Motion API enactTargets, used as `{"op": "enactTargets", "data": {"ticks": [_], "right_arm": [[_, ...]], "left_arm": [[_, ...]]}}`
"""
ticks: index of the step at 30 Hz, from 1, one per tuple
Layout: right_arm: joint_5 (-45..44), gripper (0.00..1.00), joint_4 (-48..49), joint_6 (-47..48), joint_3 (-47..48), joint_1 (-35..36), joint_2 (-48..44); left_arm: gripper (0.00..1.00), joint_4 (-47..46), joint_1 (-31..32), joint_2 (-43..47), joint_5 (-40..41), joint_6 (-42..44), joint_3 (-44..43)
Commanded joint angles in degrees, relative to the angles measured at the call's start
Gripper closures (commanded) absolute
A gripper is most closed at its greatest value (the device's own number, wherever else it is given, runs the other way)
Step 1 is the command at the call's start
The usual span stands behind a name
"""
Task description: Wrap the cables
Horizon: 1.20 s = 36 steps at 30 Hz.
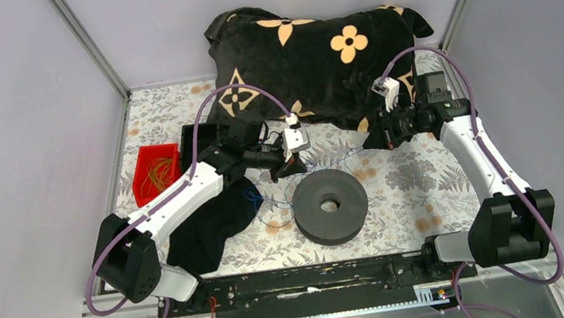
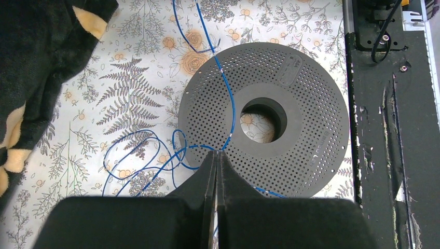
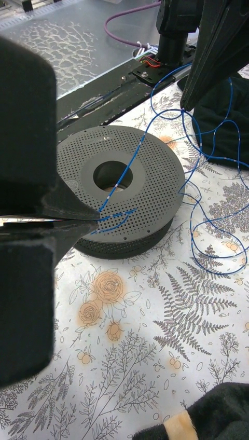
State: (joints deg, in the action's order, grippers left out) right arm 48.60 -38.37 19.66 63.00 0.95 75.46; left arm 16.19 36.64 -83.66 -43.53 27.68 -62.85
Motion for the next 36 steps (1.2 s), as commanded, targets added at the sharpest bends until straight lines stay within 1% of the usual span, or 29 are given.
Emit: {"op": "enactTargets", "data": {"ticks": [1, 6, 7, 9, 11, 14, 17, 20, 24, 29, 32, 33, 36], "right_arm": [[0.7, 1.0, 1.7, -1.6, 2.0, -0.3, -2.5], [3.5, 1.0, 3.8, -4.3, 3.2, -0.2, -2.8], [4.2, 1.0, 3.8, -4.5, 3.5, -0.2, -2.6], [5.4, 1.0, 3.7, -4.6, 4.0, -0.2, -2.3], [5.8, 1.0, 3.6, -4.6, 4.3, -0.2, -2.4], [5.6, 1.0, 2.6, -3.8, 5.0, -0.2, -2.4], [5.7, 1.0, 1.7, -3.0, 5.6, -0.2, -2.3], [6.3, 1.0, 1.6, -2.8, 5.4, -0.2, -2.3], [7.4, 1.0, 0.4, -1.4, 5.5, -0.2, -1.9], [11.2, 1.0, -3.2, 2.5, 6.5, -0.2, -1.2], [12.8, 1.0, -6.7, 6.2, 8.0, -0.2, -0.5], [13.1, 1.0, -7.6, 6.8, 8.4, -0.2, -0.3], [14.0, 1.0, -7.5, 5.8, 8.6, -0.2, -0.7]], "left_arm": [[1.0, -1.4, -0.3, 1.1, -0.9, -0.8, -0.4], [1.0, -2.6, -0.3, 0.3, -2.9, -3.1, -1.2], [0.98, -2.6, -0.3, -0.2, -3.3, -3.7, -1.6], [0.91, -3.0, -0.3, -0.6, -4.1, -4.7, -2.1], [0.8, -3.6, -0.3, -0.6, -4.5, -5.6, -2.2], [0.65, -4.6, -1.0, -0.4, -5.3, -7.1, -2.0], [0.54, -6.2, -2.3, -0.1, -6.6, -9.2, -1.4], [0.45, -7.8, -3.3, 0.4, -7.5, -10.8, -0.5], [0.37, -8.2, -3.3, 0.5, -6.2, -9.7, 0.7], [0.29, -9.1, -3.3, -1.6, -3.7, -8.2, 0.9], [0.27, -11.1, -3.3, -3.4, -1.0, -8.4, 0.3], [0.27, -12.4, -3.3, -4.3, 0.3, -9.6, 0.0], [0.26, -15.5, -2.9, -7.0, 5.2, -16.7, -1.9]]}}
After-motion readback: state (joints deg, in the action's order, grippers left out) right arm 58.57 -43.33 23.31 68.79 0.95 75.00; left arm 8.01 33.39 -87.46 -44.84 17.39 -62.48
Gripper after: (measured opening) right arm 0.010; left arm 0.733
